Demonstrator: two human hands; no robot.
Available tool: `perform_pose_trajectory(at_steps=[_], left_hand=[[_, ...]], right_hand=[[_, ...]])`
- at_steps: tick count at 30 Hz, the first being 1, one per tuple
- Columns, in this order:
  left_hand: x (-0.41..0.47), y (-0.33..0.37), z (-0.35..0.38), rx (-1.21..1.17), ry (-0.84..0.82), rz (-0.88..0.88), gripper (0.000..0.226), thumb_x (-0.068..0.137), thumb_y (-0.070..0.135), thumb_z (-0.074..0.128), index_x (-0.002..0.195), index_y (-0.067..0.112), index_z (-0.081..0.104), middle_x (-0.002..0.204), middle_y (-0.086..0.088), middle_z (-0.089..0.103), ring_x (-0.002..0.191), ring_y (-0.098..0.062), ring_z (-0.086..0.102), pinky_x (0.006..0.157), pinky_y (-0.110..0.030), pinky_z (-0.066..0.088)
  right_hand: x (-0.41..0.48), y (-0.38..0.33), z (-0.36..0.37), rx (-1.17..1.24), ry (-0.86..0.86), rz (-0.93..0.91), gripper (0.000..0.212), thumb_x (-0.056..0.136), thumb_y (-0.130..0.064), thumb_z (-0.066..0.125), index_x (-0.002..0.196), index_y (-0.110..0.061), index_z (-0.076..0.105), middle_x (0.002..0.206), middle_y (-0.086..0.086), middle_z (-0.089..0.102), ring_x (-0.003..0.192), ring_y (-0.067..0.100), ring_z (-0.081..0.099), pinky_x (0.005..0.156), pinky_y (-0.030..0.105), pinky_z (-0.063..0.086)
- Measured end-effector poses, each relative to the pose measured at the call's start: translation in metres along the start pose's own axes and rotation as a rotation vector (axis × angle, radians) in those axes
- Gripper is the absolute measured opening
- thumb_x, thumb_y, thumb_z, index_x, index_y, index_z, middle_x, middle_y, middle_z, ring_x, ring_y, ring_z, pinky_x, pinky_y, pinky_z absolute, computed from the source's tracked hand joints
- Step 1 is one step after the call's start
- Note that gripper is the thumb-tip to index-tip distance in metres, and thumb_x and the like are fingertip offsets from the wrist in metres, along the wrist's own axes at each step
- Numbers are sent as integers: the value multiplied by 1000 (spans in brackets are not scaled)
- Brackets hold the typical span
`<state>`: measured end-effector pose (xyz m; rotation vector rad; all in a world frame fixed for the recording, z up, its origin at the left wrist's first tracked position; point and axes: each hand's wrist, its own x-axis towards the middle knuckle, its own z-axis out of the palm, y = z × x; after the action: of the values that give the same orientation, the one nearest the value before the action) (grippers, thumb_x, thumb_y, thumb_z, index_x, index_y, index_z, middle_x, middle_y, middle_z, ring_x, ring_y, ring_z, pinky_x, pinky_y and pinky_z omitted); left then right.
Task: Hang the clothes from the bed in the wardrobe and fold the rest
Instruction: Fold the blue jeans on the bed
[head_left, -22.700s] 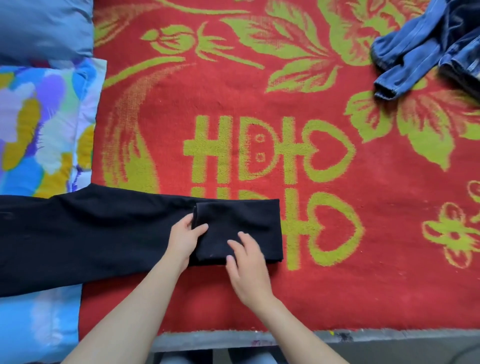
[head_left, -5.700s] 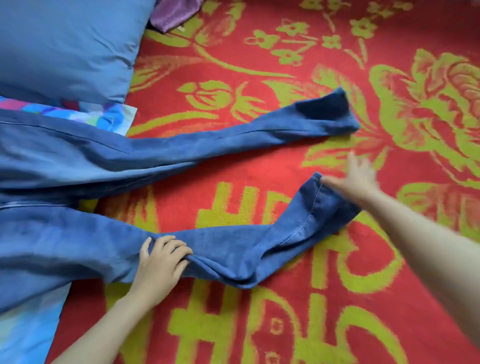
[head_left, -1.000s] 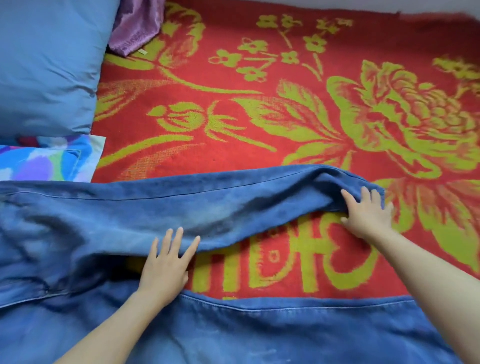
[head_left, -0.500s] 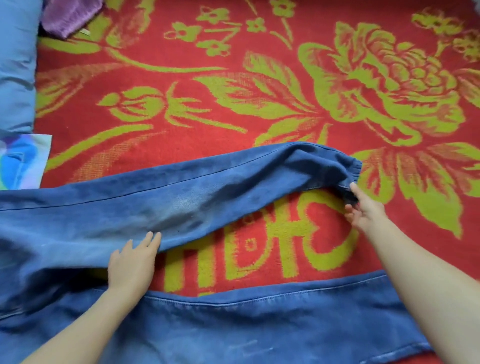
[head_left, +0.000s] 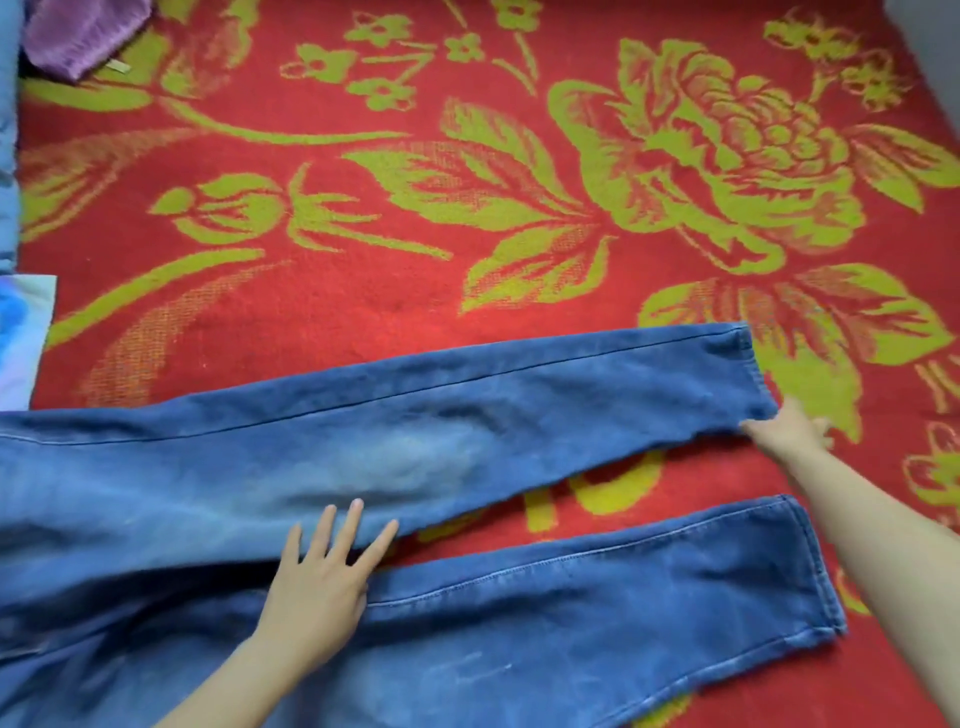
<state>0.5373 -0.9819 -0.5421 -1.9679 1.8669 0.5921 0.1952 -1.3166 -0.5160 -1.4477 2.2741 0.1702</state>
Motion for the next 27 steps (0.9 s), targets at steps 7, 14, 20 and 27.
perform_pose_trajectory(at_steps=[7,14,20,27], left_hand=[[-6,-12,-4,1,107,-70,49,67,32,62,113,14,70,117,-26,62,102,-45,62,73,-60,50],[-70,-59,9,-170,313,-484,72,95,49,12,120,3,63,125,-36,51,114,-52,51,85,-68,38],[-169,-127,45,-304,416,-1043,63,89,40,57,140,8,41,145,-33,28,134,-49,22,100,-68,20],[-265,-203,88,-699,83,-1428,89,81,58,58,149,19,16,149,-21,26,132,-39,29,103,-53,27]], right_hand=[[-86,-12,91,-734,-205,-794,66,95,-40,43,150,-27,10,158,13,-1,145,29,4,110,39,24],[-164,-51,122,-639,-58,-995,60,94,-29,39,149,-22,15,156,14,5,144,25,5,111,41,18],[-278,-96,165,-502,-153,-1252,58,95,-29,37,149,-22,15,156,15,5,145,25,4,112,38,15],[-423,-170,208,-354,-211,-1430,57,96,-31,40,148,-18,22,155,18,11,144,28,8,109,38,19]])
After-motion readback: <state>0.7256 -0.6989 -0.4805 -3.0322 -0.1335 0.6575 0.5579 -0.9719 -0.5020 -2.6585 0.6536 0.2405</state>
